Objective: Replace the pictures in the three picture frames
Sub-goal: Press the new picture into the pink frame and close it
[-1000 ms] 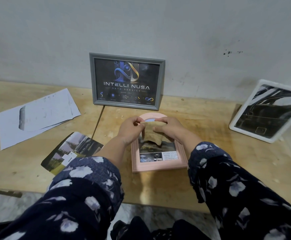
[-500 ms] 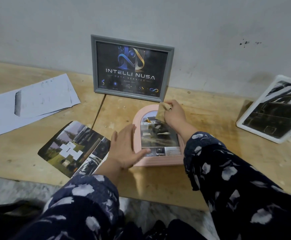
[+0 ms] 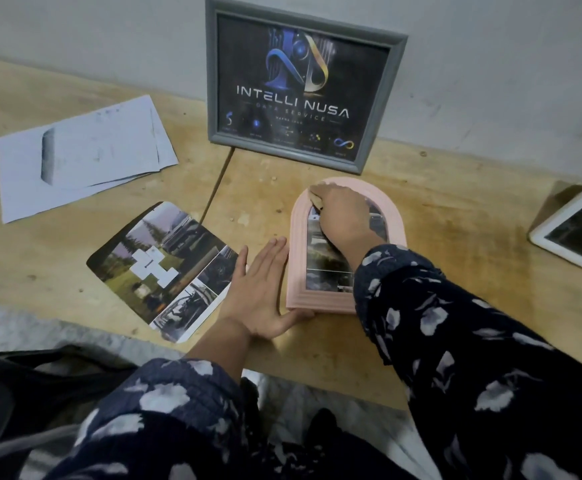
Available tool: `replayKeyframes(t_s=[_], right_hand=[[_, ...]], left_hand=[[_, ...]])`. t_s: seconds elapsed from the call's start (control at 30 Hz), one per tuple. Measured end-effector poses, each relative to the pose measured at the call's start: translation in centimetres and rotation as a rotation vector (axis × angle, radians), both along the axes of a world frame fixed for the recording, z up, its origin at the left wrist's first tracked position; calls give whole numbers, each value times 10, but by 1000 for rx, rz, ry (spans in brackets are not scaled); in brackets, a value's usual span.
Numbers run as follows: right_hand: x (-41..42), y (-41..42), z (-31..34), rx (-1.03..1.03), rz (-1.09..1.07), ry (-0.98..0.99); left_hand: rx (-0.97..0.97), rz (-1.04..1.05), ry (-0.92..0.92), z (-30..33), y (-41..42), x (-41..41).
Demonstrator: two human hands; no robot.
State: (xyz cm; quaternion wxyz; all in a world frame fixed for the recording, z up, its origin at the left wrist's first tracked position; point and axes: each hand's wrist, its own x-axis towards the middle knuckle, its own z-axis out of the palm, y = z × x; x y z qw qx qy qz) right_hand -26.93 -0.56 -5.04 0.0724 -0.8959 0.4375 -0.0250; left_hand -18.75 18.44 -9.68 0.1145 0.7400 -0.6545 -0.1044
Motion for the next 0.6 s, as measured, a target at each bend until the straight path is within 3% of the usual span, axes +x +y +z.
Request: replayKeyframes(t_s=[0.13,0.3,0.43,0.6], right_hand=[[-6,18,2,117,172,-11],[-23,54,7,48,318,73],[-47,80,7,124,395,61],[-80,108,-6,110,522,-173]], left_hand=[[13,24,-27,2,-1,-2],[10,74,-41,5,1,-5],[34,75,-64,7,2,-8],[93,63,-98,11,2,-11]])
